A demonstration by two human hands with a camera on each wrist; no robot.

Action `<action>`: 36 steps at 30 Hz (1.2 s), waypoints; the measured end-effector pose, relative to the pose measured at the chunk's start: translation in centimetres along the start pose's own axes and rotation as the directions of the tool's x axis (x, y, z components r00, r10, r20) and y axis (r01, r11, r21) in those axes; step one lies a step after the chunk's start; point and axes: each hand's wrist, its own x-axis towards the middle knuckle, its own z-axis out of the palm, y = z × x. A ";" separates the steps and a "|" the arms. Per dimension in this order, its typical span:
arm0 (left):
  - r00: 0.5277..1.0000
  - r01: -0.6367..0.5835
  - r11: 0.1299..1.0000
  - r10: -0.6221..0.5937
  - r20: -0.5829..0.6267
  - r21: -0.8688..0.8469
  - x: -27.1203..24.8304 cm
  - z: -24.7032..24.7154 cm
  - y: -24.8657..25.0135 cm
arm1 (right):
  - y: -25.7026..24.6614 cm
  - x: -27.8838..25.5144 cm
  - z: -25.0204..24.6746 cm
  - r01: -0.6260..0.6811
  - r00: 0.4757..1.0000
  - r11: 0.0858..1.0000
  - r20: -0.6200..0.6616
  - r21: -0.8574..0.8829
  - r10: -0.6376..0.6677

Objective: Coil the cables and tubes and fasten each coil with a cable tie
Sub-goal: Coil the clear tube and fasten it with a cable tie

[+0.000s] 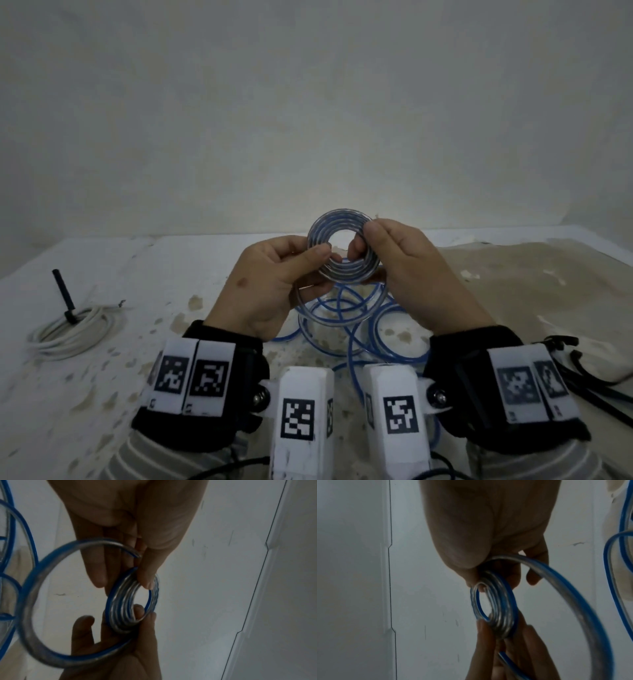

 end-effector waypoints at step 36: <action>0.999 0.010 0.988 -0.018 -0.050 -0.155 0.2 0.5 -0.8 | 0.9 0.0 0.8 -0.098 0.995 0.923 0.020 0.372 0.097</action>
